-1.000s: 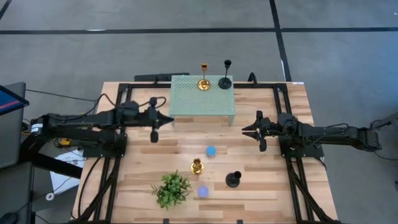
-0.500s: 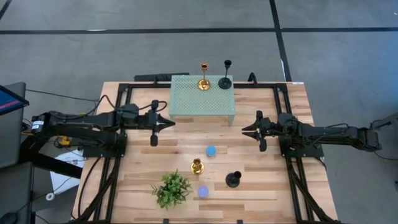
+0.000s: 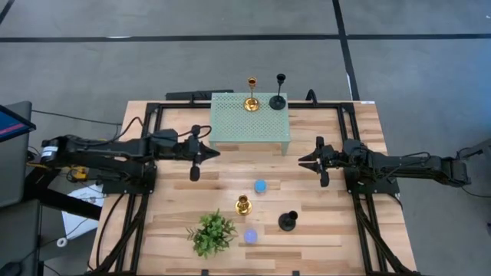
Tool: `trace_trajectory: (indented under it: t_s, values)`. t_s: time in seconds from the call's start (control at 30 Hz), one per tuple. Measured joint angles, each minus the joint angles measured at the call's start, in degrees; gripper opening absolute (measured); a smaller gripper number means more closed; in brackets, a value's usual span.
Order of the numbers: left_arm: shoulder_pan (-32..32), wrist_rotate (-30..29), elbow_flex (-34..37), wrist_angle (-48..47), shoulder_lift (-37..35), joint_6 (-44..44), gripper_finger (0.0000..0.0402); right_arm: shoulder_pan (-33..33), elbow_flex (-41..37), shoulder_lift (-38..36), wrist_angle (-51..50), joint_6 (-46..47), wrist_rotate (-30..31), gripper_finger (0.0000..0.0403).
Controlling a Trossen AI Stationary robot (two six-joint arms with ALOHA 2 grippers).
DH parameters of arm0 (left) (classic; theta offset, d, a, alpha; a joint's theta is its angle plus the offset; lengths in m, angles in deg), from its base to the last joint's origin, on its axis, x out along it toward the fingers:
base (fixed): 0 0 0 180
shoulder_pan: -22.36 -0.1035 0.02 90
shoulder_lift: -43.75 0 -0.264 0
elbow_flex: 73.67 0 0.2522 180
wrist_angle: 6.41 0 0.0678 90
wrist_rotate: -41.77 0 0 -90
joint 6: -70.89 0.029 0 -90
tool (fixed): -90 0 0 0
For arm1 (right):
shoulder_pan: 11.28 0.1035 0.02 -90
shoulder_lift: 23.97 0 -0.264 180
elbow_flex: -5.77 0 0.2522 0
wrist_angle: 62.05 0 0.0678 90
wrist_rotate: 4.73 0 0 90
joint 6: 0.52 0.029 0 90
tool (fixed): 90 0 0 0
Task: Pick & Place candle stick holders
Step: Put the gold candlestick on the shelf
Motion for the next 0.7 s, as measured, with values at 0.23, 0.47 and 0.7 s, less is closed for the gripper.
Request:
trace_trajectory:
  t_s: [0.23, 0.47, 0.7]
  values:
    - [0.00, 0.00, 0.00, 5.56, 7.24, -8.26, 0.0008, 0.02, 0.00, 0.00, -0.08, 0.00, 0.00, 0.0075]
    - [1.88, -0.02, 0.00, 17.83, 14.87, -13.18, 0.0008, 0.02, 0.00, -0.01, -0.17, 0.02, 0.00, 0.0075]
    - [8.81, -10.66, 0.00, 19.60, 19.18, -17.43, 0.0008, 0.02, 0.00, -0.01, -0.79, 0.00, 0.00, 0.0075]
